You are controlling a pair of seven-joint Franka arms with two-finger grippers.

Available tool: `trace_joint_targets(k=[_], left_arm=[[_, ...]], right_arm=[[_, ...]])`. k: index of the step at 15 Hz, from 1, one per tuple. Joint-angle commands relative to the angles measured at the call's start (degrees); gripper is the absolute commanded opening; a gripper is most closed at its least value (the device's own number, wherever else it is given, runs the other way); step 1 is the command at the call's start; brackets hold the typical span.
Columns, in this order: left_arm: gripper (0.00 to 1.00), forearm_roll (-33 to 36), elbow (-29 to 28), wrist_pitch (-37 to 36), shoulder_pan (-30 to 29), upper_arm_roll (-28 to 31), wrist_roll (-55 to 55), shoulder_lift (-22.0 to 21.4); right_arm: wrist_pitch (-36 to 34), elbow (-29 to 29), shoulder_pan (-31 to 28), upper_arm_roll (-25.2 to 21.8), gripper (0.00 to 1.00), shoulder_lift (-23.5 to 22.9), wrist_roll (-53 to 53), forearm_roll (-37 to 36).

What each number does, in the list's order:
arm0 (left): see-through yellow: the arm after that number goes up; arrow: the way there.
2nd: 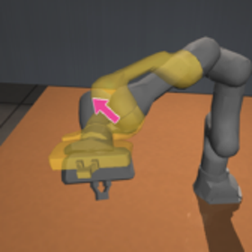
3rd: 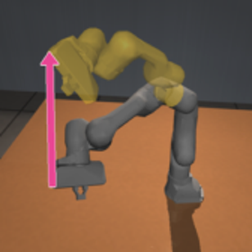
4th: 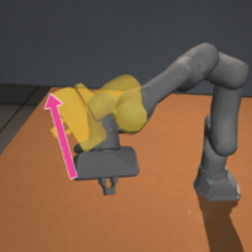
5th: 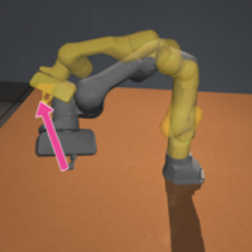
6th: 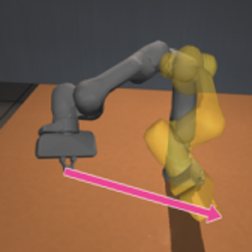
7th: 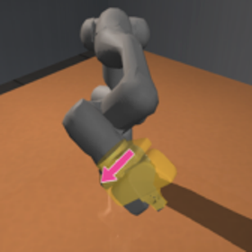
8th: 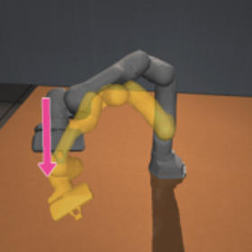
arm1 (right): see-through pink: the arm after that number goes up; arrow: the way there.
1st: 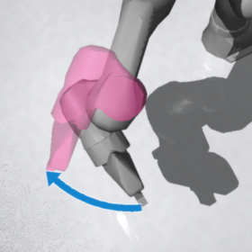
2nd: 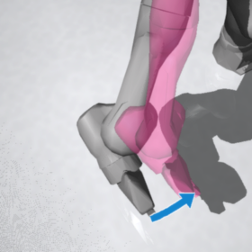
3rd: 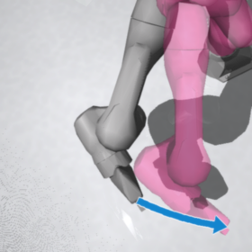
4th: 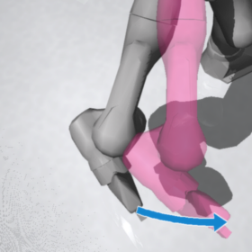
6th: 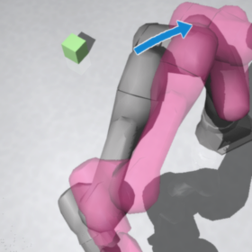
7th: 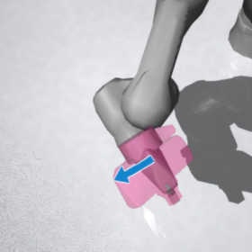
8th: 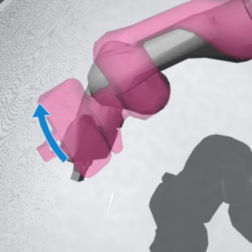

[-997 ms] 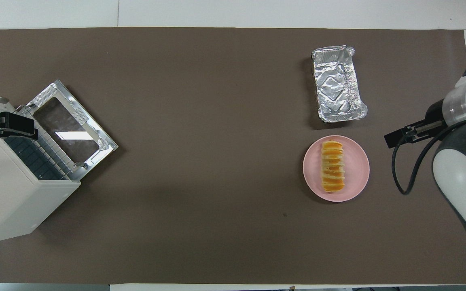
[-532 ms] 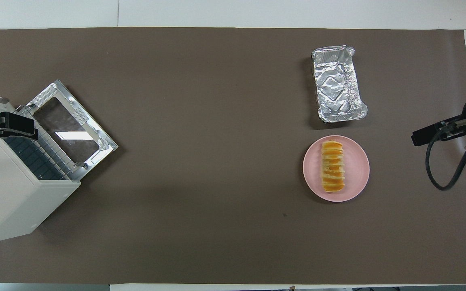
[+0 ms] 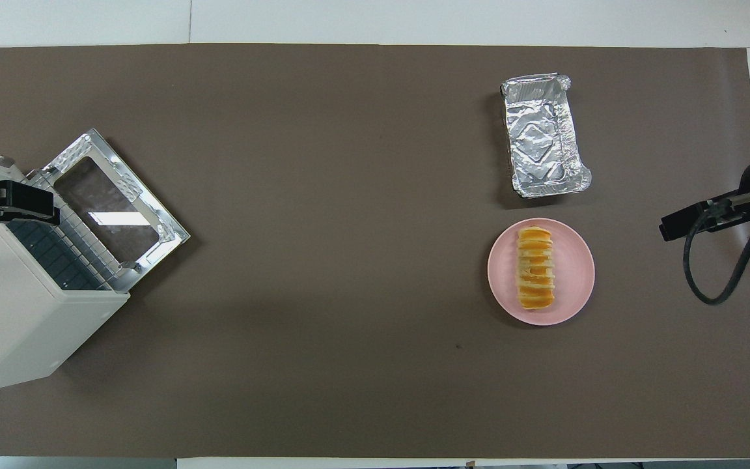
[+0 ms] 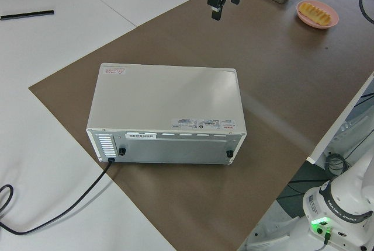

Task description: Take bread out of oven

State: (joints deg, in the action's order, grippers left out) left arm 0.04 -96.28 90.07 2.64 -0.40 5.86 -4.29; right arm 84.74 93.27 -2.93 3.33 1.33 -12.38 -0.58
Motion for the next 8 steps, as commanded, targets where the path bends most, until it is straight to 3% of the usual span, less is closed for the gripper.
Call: trace_joint_targets(k=[1, 8], left_arm=[[1.00, -0.92, 0.66, -1.21, -0.18, 0.05, 0.03, -0.02], [1.00, -0.92, 0.74, -1.21, -0.18, 0.05, 0.03, -0.02]], right_arm=[[-2.74, -4.41, -1.73, 0.72, 1.00, -2.29, -1.24, 0.93], [-0.54, -0.45, -2.17, 0.63, 1.00, -0.10, -0.63, 0.67]])
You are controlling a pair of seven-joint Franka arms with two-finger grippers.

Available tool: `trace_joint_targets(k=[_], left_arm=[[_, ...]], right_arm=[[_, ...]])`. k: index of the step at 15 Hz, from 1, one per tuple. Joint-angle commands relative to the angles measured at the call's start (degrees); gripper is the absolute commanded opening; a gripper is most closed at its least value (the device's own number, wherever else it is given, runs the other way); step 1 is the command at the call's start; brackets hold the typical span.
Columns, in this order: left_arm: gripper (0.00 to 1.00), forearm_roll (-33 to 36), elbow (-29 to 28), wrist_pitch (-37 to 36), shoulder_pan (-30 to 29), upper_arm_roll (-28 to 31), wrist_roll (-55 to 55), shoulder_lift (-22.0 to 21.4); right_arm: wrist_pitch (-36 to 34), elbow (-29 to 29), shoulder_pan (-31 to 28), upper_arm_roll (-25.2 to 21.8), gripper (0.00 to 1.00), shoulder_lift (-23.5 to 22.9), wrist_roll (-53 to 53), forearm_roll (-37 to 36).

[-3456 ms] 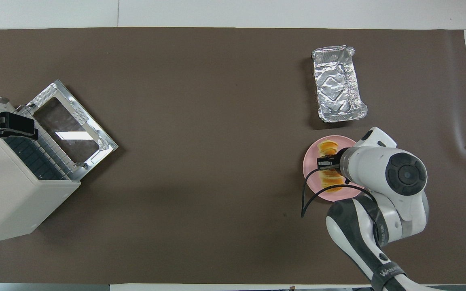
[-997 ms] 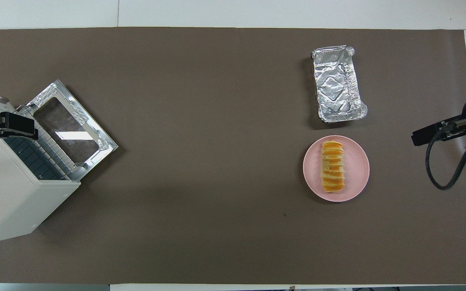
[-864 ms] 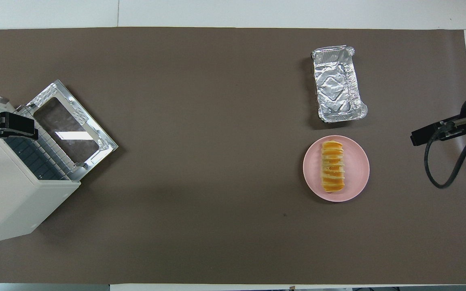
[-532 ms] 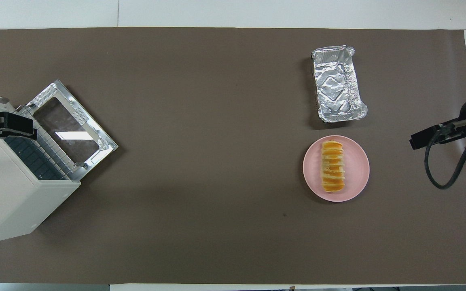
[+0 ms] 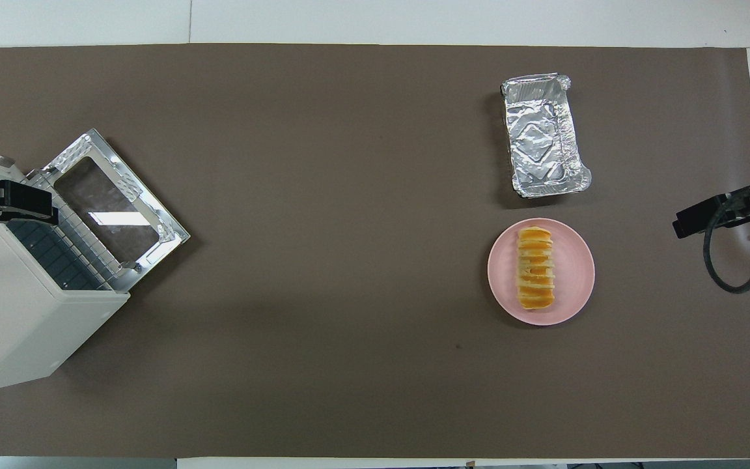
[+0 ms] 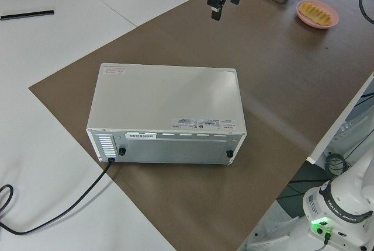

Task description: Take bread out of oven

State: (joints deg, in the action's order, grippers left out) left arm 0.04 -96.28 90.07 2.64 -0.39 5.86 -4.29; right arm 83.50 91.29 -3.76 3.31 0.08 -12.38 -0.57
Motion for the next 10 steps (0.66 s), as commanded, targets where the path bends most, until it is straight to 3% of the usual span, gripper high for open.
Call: trace_joint_targets(k=[1, 10], left_arm=[[1.00, -0.92, 0.74, -1.21, -0.18, 0.04, 0.03, -0.02], [1.00, -0.92, 0.74, -1.21, -0.18, 0.13, 0.03, -0.02]], right_arm=[[0.79, 1.44, -1.34, 0.65, 1.00, 1.15, -0.63, 0.66], [1.49, 1.00, -1.25, 0.65, 1.00, 0.98, -0.54, 0.49]])
